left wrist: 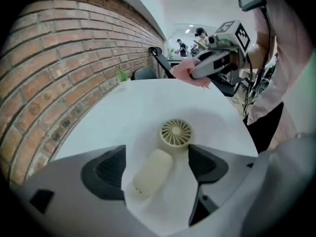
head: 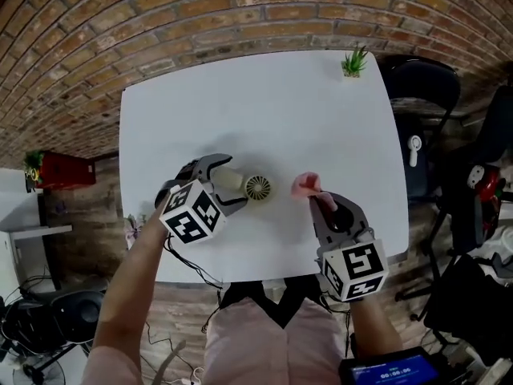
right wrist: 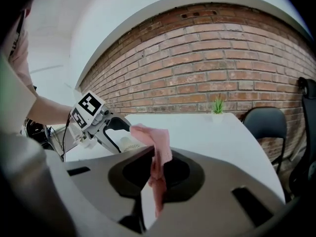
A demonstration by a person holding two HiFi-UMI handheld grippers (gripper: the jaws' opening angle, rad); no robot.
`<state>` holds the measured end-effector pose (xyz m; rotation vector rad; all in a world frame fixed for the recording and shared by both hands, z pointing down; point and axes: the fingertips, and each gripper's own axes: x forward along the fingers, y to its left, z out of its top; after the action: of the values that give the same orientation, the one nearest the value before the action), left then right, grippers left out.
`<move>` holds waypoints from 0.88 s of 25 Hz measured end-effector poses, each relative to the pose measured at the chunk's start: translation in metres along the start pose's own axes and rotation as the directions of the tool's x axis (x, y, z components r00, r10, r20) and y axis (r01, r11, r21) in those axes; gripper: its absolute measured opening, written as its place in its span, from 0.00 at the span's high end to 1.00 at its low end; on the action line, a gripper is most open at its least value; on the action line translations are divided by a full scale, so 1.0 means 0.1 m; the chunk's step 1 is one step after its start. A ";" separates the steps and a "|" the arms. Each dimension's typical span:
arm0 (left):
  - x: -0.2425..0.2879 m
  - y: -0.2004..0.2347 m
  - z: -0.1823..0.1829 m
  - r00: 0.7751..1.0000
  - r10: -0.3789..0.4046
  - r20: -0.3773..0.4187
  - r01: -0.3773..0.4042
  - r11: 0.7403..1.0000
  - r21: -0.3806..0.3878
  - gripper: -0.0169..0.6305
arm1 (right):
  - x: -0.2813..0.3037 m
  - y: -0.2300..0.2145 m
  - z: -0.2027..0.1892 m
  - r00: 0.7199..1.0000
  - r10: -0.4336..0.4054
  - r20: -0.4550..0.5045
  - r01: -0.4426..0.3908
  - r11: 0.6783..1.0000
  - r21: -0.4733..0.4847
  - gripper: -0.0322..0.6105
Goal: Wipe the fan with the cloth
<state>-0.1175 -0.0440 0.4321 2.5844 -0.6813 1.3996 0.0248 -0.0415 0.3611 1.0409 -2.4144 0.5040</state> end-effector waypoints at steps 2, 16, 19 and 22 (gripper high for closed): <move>0.05 -0.06 -0.05 0.998 -0.045 -0.049 0.046 0.999 0.028 0.38 | -0.01 -0.03 -0.04 1.000 -0.015 -0.004 0.015 1.000 0.014 0.89; 0.25 -0.39 -0.25 0.964 -0.158 -0.213 0.188 0.973 0.131 0.44 | 0.09 0.68 -0.48 0.954 0.247 -0.170 -0.244 0.969 0.040 0.89; 0.26 -0.44 -0.26 0.955 -0.210 -0.207 0.230 0.970 0.078 0.63 | 0.19 0.78 -0.62 0.931 0.285 -0.229 -0.272 0.958 0.088 0.89; 0.26 -0.44 -0.25 0.958 -0.203 -0.203 0.221 0.973 0.070 0.64 | 0.27 0.84 -0.80 0.905 0.324 -0.277 -0.278 0.941 0.192 0.89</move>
<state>-0.1046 -0.0055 0.4720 2.4530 -0.3070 1.6167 -0.0338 0.0367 0.4292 0.5860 -2.2888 0.8937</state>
